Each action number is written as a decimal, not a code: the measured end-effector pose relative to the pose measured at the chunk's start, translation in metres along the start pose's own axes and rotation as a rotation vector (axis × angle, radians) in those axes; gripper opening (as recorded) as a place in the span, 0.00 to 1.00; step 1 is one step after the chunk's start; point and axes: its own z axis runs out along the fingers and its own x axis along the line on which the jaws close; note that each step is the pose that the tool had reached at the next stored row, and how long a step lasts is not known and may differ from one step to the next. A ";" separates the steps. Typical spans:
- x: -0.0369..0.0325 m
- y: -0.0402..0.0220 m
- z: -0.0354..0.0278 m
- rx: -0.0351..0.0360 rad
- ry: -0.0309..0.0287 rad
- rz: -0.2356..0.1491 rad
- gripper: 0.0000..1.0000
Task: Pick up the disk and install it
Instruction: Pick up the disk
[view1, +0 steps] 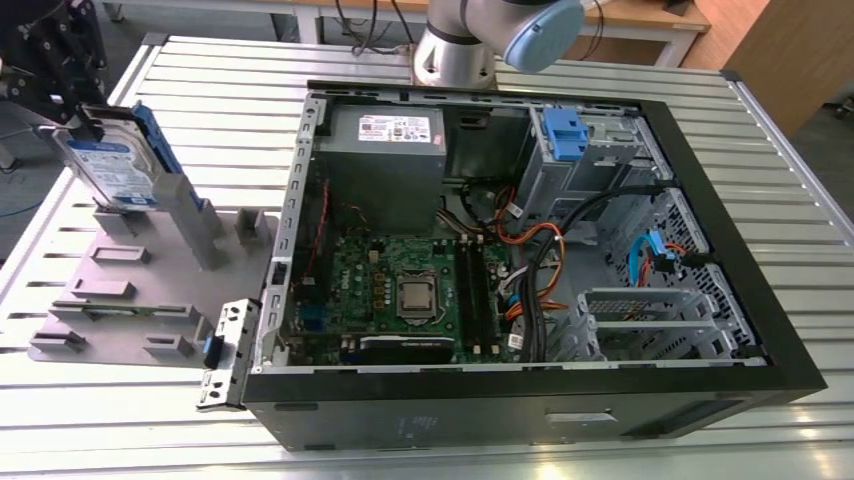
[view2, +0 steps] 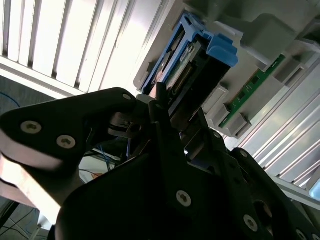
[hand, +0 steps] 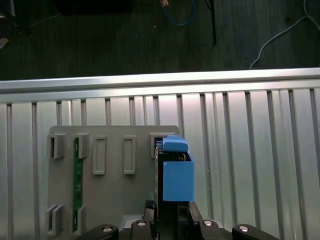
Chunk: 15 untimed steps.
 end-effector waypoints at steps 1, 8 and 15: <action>-0.0002 0.0002 -0.0039 0.0000 0.0001 0.000 0.35; -0.0019 0.0014 -0.0300 -0.0001 0.0001 0.000 0.35; -0.0034 0.0025 -0.0549 -0.0001 0.0001 0.000 0.35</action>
